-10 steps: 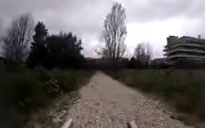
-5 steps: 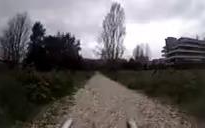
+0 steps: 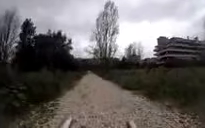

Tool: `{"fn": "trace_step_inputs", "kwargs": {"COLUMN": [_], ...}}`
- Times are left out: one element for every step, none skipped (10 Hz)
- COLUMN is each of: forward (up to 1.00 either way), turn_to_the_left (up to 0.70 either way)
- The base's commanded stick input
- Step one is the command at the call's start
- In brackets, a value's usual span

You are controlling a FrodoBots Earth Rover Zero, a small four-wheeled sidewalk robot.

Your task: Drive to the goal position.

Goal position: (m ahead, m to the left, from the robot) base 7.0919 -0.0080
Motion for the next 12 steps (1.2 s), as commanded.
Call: {"fn": "trace_step_inputs", "kwargs": {"forward": [0.7,0.7,0.7,0.7,0.7,0.7,0.7,0.7,0.7,0.7,0.7,0.7], "turn_to_the_left": [0.0,0.0,0.0,0.0,0.0,0.0,0.0,0.0,0.0,0.0,0.0,0.0]}}
